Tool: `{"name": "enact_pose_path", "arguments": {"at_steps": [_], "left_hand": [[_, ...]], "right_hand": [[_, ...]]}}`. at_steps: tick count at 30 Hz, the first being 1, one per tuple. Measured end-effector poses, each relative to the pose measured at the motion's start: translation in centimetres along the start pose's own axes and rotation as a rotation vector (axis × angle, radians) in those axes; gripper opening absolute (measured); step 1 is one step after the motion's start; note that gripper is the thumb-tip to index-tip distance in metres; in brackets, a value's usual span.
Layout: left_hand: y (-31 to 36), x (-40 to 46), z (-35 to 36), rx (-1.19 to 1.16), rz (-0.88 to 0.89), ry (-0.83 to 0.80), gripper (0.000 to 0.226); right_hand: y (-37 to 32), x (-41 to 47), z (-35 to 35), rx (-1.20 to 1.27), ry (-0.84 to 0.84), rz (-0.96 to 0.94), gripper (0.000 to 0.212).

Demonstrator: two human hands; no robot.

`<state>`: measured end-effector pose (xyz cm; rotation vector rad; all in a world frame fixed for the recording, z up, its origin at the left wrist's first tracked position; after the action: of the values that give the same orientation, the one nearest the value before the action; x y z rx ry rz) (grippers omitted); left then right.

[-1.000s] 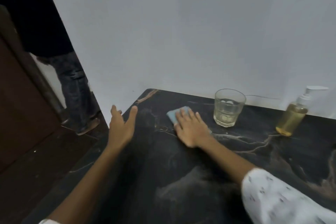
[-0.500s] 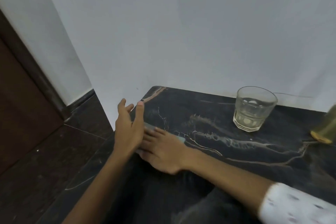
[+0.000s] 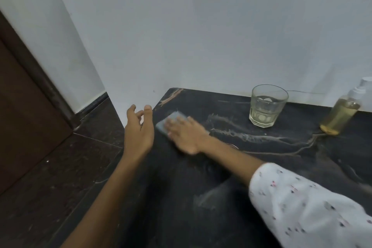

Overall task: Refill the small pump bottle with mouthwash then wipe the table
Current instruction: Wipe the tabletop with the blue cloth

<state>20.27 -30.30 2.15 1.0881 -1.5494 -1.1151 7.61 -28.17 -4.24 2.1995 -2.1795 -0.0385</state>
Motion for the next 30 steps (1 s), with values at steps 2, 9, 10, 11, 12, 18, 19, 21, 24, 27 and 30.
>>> {"name": "enact_pose_path", "arguments": {"at_steps": [2,9,10,11,12,18,19,21,24,27,30], "left_hand": [[0.7,-0.5,-0.6,-0.026,-0.003,0.004,0.06],[2.6,-3.3,-1.6,-0.064,-0.031,-0.034,0.058],[2.9,-3.7,-1.8,-0.063,-0.036,-0.04,0.058],[3.1,-4.1,-2.0,-0.059,-0.043,-0.049,0.058],[3.2,-4.6,-2.2,-0.053,-0.047,-0.06,0.059],[3.9,-8.2,-2.8,-0.038,-0.041,-0.145,0.064],[3.9,-8.9,-2.9,-0.034,-0.041,-0.154,0.064],[3.7,-10.0,-3.3,-0.026,-0.048,-0.169,0.064],[2.9,-11.6,-4.2,0.001,-0.082,-0.217,0.063],[2.1,-14.2,-4.7,0.07,-0.104,-0.301,0.065],[1.8,-18.9,-4.0,0.185,-0.013,-0.477,0.074]], "right_hand": [[-6.4,-6.5,-0.3,-0.069,0.062,-0.295,0.045],[-7.3,-24.3,-0.3,-0.142,0.018,-0.336,0.048],[-5.2,-24.0,-0.8,-0.117,0.015,-0.264,0.05],[-2.8,-23.2,-1.1,-0.089,-0.004,-0.169,0.052],[-0.3,-22.0,-1.2,-0.063,-0.028,-0.036,0.052],[0.2,-14.1,-0.9,0.044,-0.103,0.417,0.052],[-2.7,-13.6,-0.7,0.038,-0.088,0.362,0.052],[-8.9,-14.3,-0.5,0.048,-0.03,0.2,0.052],[-14.7,-19.2,-1.0,0.134,0.03,0.032,0.054],[-14.2,-25.4,-1.6,0.14,0.051,0.154,0.062],[-9.8,-29.9,-3.0,0.037,0.029,0.348,0.058]]}}
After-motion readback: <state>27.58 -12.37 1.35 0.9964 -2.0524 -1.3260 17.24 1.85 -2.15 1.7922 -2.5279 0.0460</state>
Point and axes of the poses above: each hand's wrist, its own x-axis towards the middle knuckle, its own z-axis out of the palm, y = z × x, the point moved 8 cm from there along x, towards the middle knuckle, and after that the axes turned 10 degrees about -x, right-handed, at the moved point
